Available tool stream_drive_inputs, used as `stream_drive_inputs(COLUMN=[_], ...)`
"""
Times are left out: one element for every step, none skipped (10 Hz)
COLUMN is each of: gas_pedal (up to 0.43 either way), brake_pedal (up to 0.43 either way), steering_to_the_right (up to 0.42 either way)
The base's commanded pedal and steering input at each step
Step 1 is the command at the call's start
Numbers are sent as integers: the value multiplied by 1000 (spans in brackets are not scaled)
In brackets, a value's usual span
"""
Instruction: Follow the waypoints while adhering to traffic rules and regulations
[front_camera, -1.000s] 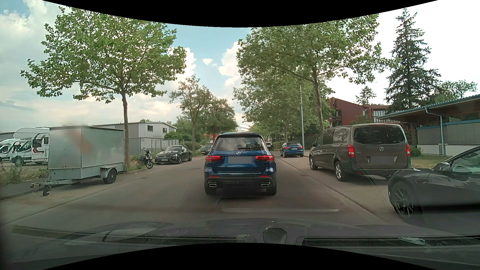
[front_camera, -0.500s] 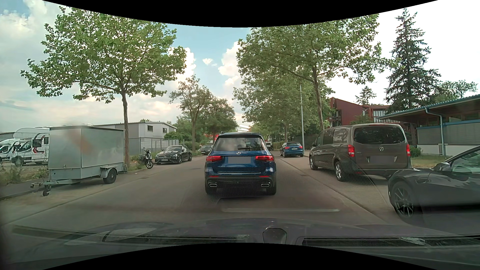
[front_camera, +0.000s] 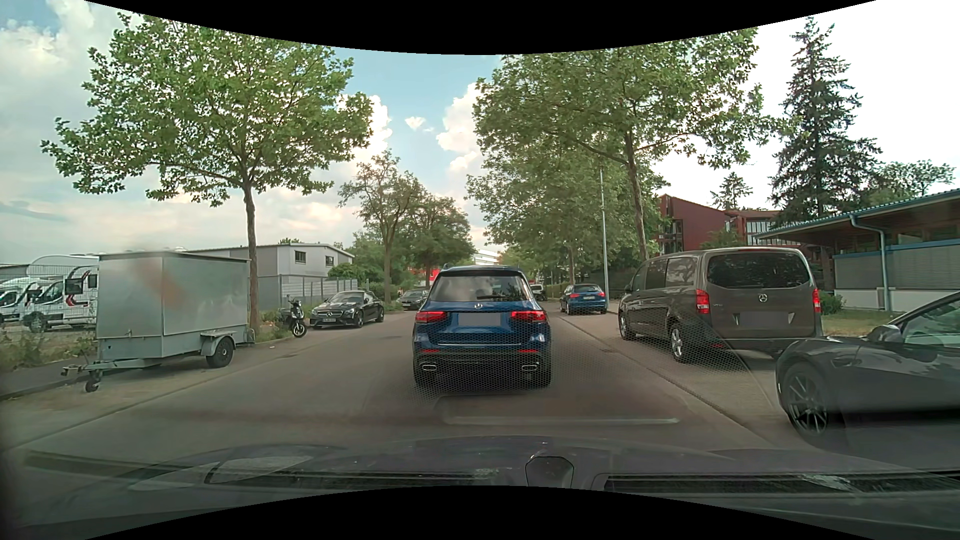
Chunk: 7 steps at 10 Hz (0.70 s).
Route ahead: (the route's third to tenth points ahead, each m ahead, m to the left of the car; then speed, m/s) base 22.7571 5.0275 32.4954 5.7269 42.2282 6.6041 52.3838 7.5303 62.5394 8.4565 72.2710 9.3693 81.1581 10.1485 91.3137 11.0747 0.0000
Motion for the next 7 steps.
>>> stream_drive_inputs(gas_pedal=[0, 0, 0, 0, 0, 0, 0], brake_pedal=[189, 189, 189, 189, 189, 195, 189], steering_to_the_right=[9, 9, 9, 9, 9, 9, 9])
